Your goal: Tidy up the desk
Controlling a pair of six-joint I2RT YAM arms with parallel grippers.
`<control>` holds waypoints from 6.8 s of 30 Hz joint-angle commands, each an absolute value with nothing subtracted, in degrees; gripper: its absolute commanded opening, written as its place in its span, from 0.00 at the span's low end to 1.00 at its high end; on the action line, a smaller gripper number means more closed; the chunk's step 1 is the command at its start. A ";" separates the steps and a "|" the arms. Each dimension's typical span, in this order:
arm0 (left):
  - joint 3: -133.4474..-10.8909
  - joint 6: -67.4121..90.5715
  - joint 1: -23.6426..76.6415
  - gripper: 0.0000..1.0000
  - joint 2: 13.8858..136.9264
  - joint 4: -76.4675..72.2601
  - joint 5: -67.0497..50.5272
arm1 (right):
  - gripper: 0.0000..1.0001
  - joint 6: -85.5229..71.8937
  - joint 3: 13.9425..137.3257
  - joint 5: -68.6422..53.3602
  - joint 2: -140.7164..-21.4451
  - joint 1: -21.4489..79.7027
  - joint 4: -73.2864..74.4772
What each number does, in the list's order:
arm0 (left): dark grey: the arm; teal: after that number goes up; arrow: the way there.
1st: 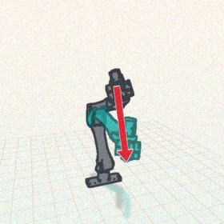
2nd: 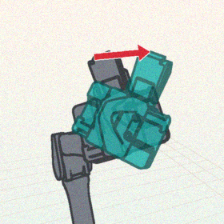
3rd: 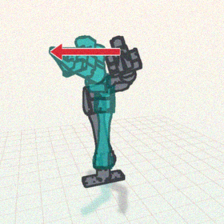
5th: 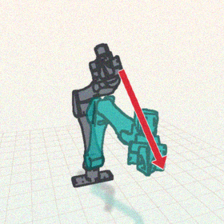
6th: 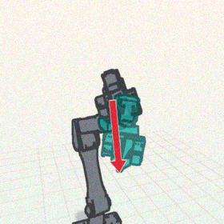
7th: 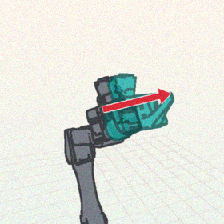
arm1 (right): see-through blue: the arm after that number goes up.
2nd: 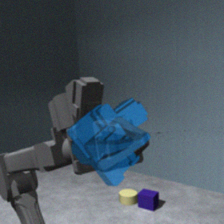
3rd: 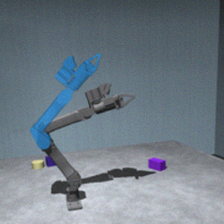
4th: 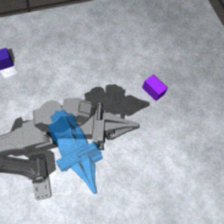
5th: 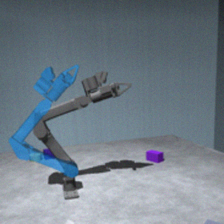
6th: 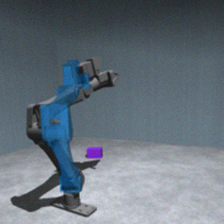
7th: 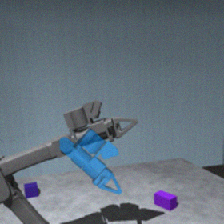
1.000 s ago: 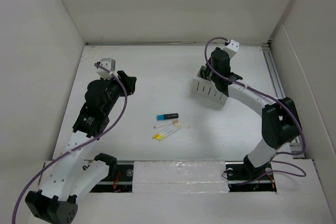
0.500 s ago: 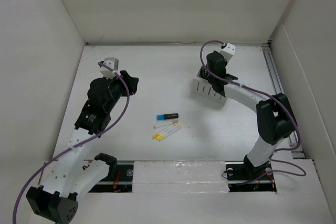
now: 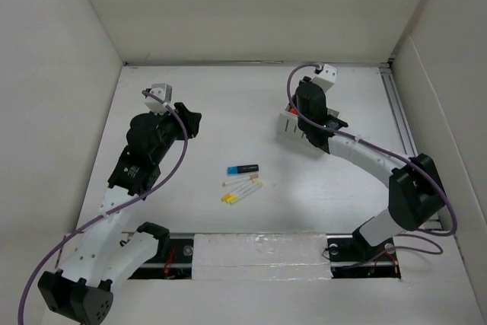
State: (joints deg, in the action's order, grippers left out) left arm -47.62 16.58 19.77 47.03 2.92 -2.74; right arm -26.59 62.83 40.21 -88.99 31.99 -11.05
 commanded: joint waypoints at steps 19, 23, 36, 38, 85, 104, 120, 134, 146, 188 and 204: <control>-49.92 16.00 19.86 0.38 46.49 1.93 -2.99 | 0.73 -19.96 53.09 14.68 -91.67 54.48 -6.86; -49.83 15.91 19.86 0.38 46.49 1.41 -2.55 | 0.77 -18.54 56.33 14.85 -94.48 55.90 -2.81; -49.92 15.82 19.86 0.38 47.63 1.41 -2.55 | 0.80 -13.80 66.97 21.00 -105.38 57.04 5.97; -50.18 15.82 19.86 0.38 47.72 1.93 -2.63 | 0.80 -13.10 68.02 21.01 -106.60 57.04 6.68; -49.57 15.82 19.86 0.38 46.49 1.32 -4.04 | 0.11 -16.87 67.77 28.30 -103.81 45.88 -4.47; -49.48 15.65 19.86 0.37 46.67 1.06 -4.66 | 0.09 -22.50 64.51 32.25 -86.57 32.18 -17.93; -49.92 15.64 19.86 0.37 47.37 1.40 -4.92 | 0.10 -18.90 70.48 41.84 -97.03 27.25 -19.25; -50.10 15.47 19.86 0.37 48.07 1.67 -4.74 | 0.11 -19.42 74.27 42.89 -104.32 26.10 -16.70; -49.92 15.38 19.86 0.37 47.72 1.41 -3.95 | 0.11 -18.29 75.14 48.78 -105.82 28.39 -16.79; -49.48 15.91 19.86 0.37 47.02 1.32 -5.27 | 0.00 -33.22 55.64 15.68 -83.32 48.14 1.74; -49.13 15.91 19.86 0.38 45.97 0.88 -5.36 | 0.45 -39.99 56.60 -1.67 -95.01 54.49 10.72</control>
